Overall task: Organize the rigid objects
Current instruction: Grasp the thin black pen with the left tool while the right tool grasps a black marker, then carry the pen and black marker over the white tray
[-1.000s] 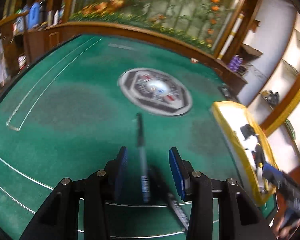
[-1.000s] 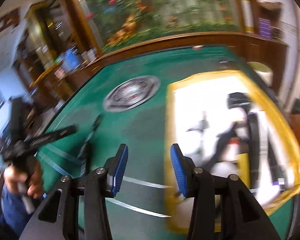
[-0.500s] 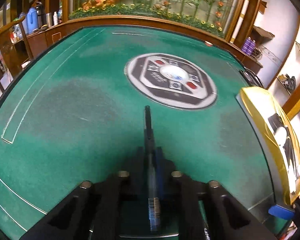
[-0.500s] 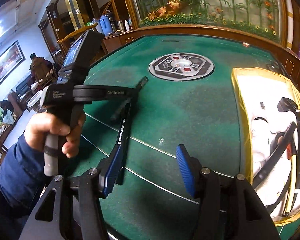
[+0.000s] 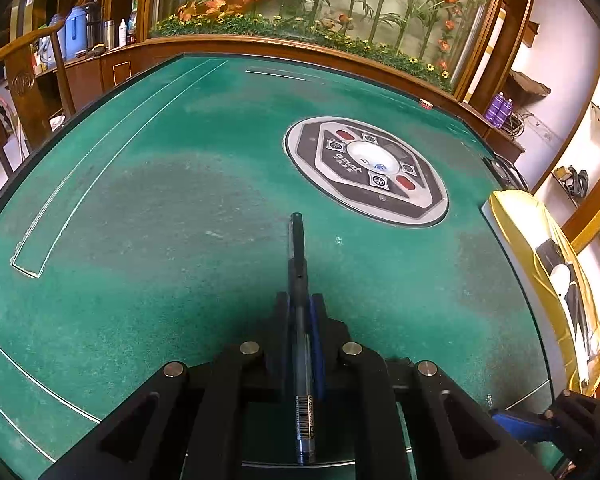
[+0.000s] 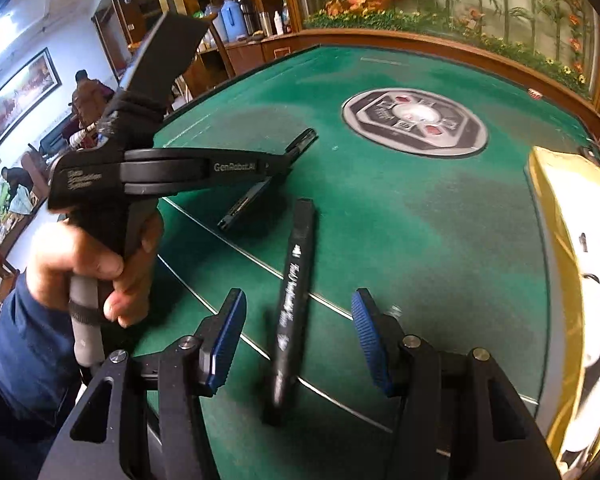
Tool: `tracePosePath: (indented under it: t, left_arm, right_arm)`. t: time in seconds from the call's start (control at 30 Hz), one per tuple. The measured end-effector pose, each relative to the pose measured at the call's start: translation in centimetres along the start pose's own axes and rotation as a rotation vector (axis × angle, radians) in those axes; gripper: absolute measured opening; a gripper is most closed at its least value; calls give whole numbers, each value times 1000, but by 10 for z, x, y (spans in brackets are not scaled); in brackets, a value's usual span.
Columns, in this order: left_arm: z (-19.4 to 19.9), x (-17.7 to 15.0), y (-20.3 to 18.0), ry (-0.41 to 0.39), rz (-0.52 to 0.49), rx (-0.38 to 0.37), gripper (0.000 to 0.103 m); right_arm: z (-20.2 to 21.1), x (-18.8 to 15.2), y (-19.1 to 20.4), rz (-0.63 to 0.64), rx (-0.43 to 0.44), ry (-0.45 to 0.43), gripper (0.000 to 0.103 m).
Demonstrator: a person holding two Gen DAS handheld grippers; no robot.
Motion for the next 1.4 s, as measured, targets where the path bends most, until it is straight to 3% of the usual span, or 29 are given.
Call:
tracePosePath:
  t: [0.03,0.1,0.27,0.77,1.4]
  left_arm:
    - [0,0,0,0,1,-2,9]
    - [0,0,0,0,0,-1,9]
    - [0,1,0,-5,1,4,9]
    - [18,3,-10,-69,20,-4,9]
    - [36,-10,-79,-109,-166,27,9]
  right_arm:
    - [-4,0,1,-2,-8,16,54]
    - [-12,0,3,2,-13,44,37]
    - [-14,1,6,22,-55,48,15]
    - [9,6,-25,-138,-60,-68,14]
    - [40,6,-71,-236,-87,-140,14]
Point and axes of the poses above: each gripper's, at about its wrist camera, not at the fingertips, and z roughly against the way its jaws point, y to its left, x to its top, the point moved 7 cm from there along -z, roughly the way its jaws point, and after that the axes turned 6 degrees about -y, right-handed, at the moved point
